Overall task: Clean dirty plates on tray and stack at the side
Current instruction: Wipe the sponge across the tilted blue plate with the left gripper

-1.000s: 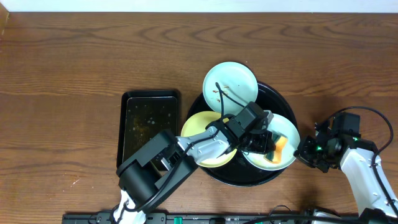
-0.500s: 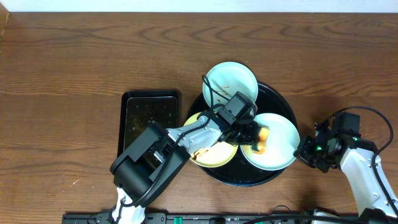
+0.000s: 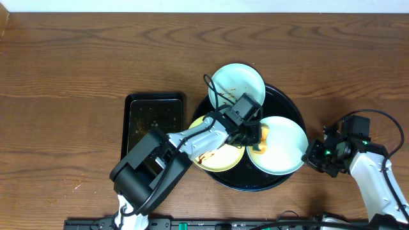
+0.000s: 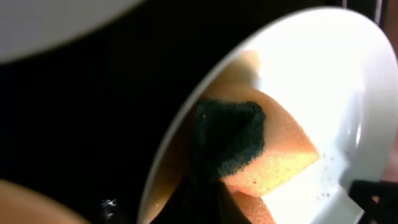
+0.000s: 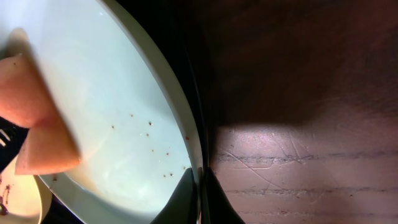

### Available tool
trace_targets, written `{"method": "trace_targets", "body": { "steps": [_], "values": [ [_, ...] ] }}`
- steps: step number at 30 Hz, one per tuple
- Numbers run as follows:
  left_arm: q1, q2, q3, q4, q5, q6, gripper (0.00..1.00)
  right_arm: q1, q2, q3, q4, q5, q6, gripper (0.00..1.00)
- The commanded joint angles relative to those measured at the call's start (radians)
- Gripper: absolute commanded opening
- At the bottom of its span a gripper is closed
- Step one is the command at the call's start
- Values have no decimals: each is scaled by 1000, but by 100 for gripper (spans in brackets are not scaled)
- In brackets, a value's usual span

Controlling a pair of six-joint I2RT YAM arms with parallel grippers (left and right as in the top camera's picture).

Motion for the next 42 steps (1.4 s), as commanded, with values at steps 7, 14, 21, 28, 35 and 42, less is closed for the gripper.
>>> {"method": "trace_targets", "body": {
  "steps": [7, 14, 21, 28, 35, 42],
  "values": [
    [16, 8, -19, -42, -129, 16, 7, -6, 1, 0, -12, 77, -8, 2],
    [-13, 8, -19, 100, 181, 56, 7, -6, 1, 0, -11, 77, -8, 2],
    [-61, 8, -19, 134, 311, 13, 7, -6, 1, 0, -9, 77, 0, 2],
    [-85, 8, -19, 282, 388, -49, 7, -6, 1, 0, -11, 77, 7, 2],
    [-81, 34, -20, 269, 278, -37, 7, -6, 1, 0, -16, 81, 6, 1],
    [-30, 53, -20, 177, 111, 53, 7, -6, 1, 0, -23, 88, 6, 2]
  ]
}}
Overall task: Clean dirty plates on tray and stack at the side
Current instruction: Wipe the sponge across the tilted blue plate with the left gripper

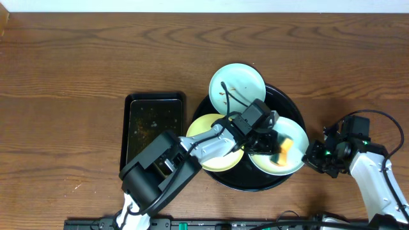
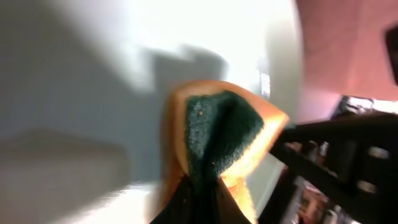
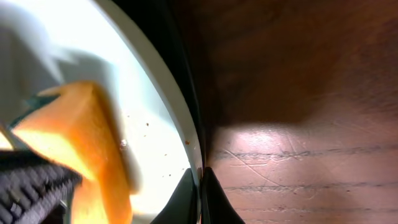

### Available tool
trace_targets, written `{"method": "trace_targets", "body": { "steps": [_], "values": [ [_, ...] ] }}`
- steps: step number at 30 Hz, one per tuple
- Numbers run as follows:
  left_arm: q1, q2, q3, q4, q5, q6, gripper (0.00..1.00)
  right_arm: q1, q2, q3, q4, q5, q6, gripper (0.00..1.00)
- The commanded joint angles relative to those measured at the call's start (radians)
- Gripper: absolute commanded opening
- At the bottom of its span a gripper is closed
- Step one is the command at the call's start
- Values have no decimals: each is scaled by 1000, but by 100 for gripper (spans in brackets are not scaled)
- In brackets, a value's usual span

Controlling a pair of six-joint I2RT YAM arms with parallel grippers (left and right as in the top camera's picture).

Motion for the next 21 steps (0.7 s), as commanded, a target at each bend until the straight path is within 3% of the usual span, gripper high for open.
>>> {"method": "trace_targets", "body": {
  "steps": [1, 12, 21],
  "values": [
    [53, 18, -7, -50, -151, 83, 8, -6, 1, -1, -14, 86, 6, 2],
    [163, 18, -7, -172, -323, 175, 7, -6, 1, -1, -17, 104, 6, 2],
    [151, 14, 15, -192, -272, 201, 7, -6, 1, -1, -16, 105, 6, 2]
  ]
}}
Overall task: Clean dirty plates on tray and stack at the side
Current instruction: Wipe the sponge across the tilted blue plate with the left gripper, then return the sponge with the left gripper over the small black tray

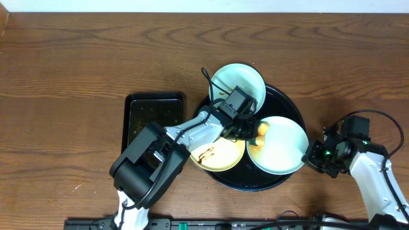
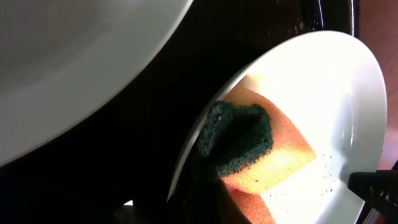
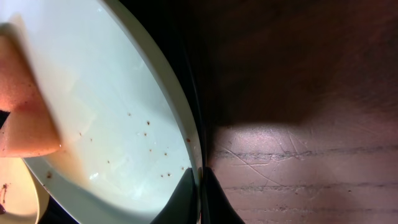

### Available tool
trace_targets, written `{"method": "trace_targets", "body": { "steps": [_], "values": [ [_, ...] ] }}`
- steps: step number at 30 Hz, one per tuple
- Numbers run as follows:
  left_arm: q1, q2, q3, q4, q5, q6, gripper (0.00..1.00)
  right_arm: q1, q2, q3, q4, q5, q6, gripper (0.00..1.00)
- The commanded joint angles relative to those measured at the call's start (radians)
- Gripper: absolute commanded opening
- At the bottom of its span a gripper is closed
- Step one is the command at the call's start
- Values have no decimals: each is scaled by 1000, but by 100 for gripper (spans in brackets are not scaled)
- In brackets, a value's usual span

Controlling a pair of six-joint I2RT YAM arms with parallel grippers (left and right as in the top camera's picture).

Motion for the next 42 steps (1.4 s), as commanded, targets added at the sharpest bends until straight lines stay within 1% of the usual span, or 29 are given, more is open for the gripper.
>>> {"method": "trace_targets", "body": {
  "steps": [1, 6, 12, 15, 19, 24, 26, 27, 30, 34, 35, 38, 42],
  "values": [
    [12, 24, 5, -32, -111, 27, 7, -7, 1, -1, -11, 105, 6, 1],
    [-34, 0, 71, -42, -37, 31, 7, -7, 1, -1, -9, 105, 6, 2],
    [-69, -74, 144, -105, -43, 47, 7, -7, 1, -1, -9, 105, 5, 2],
    [-66, -116, 147, -142, -83, 49, 7, -7, 1, -1, -10, 105, 5, 2],
    [-53, -190, 147, -217, -182, 85, 7, -7, 1, -1, -8, 105, 5, 2],
    [-7, -283, 147, -303, -229, 104, 7, -7, 1, -1, -5, 104, 5, 2],
    [25, -319, 147, -340, -246, 121, 7, -7, 1, -1, -5, 104, -2, 1],
    [62, -354, 147, -388, -290, 134, 7, -7, 1, 0, -3, 104, -3, 2],
    [144, -408, 147, -492, -354, 160, 7, -7, 1, 8, -4, 104, -10, 2],
    [290, -467, 147, -642, -383, 215, 7, -7, 1, 46, -13, 89, -11, 2],
    [361, -480, 147, -698, -383, 237, 7, -7, 1, 74, -15, 69, -21, 2],
    [465, -478, 147, -767, -383, 267, 7, -2, 1, 126, -34, 67, -23, 2],
    [568, -477, 140, -807, -382, 278, 7, 34, 1, 209, -68, 72, -43, 2]
  ]
}}
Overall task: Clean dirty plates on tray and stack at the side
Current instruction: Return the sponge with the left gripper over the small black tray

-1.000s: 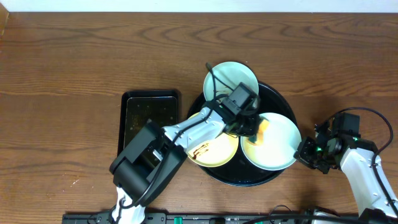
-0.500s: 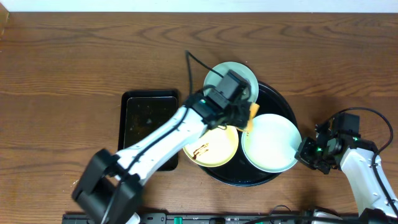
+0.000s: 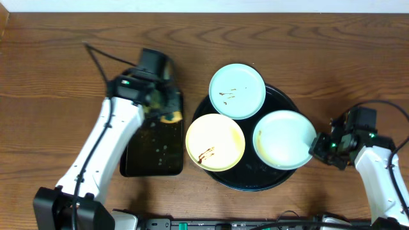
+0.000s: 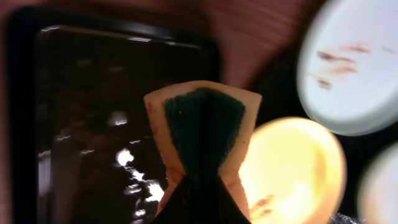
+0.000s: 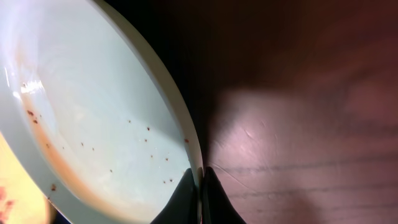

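Observation:
A round black tray (image 3: pixel 239 182) carries three plates. The mint plate (image 3: pixel 238 91) at the back has brown streaks. The yellow plate (image 3: pixel 215 142) has a brown smear at its lower left. My right gripper (image 5: pixel 200 182) is shut on the right rim of the pale plate (image 5: pixel 106 118), which shows dark specks and an orange-brown smear at its left edge. My left gripper (image 4: pixel 202 196) is shut on a folded orange sponge (image 4: pixel 202 134), green side inward, above the black rectangular pan (image 4: pixel 87 124), clear of all three plates.
The rectangular pan (image 3: pixel 137 156) lies left of the round tray, with wet glints and crumbs inside. Bare wooden table (image 3: pixel 64 64) surrounds both. The right arm (image 3: pixel 377 176) stands at the table's right edge, and cables run along the front edge.
My left gripper, with the sponge, has moved from the left edge of the pale plate to above the rectangular pan. The right gripper still pinches the plate's rim, now slightly further back.
The sponge was first pressed at the pale plate's left edge, then at its lower right, then at the left edge again, with the right gripper holding the rim throughout. Now the sponge is off the plate, over the pan.

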### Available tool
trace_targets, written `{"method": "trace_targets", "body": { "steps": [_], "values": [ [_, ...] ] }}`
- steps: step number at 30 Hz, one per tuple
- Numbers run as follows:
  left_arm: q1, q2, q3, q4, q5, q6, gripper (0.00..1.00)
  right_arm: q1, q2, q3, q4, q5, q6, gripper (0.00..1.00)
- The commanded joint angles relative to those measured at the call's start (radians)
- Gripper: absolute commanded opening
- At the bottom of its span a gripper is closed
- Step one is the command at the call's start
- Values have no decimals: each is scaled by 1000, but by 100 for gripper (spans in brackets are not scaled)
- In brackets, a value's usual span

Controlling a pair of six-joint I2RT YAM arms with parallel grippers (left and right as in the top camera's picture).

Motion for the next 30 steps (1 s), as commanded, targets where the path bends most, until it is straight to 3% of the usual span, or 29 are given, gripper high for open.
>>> {"method": "trace_targets", "body": {
  "steps": [1, 6, 15, 30],
  "values": [
    [84, -7, 10, -21, -13, 47, 7, 45, -1, 100, -15, 3, -32, 2],
    [108, -7, 8, -29, -10, 62, 7, 161, -1, 186, -38, 77, -50, 1],
    [107, -7, 8, -31, -10, 62, 7, 412, -1, 291, -194, 468, 110, 2],
    [107, -6, 6, -24, 16, 62, 7, 436, -1, 431, -371, 693, 183, 1]
  ]
}}
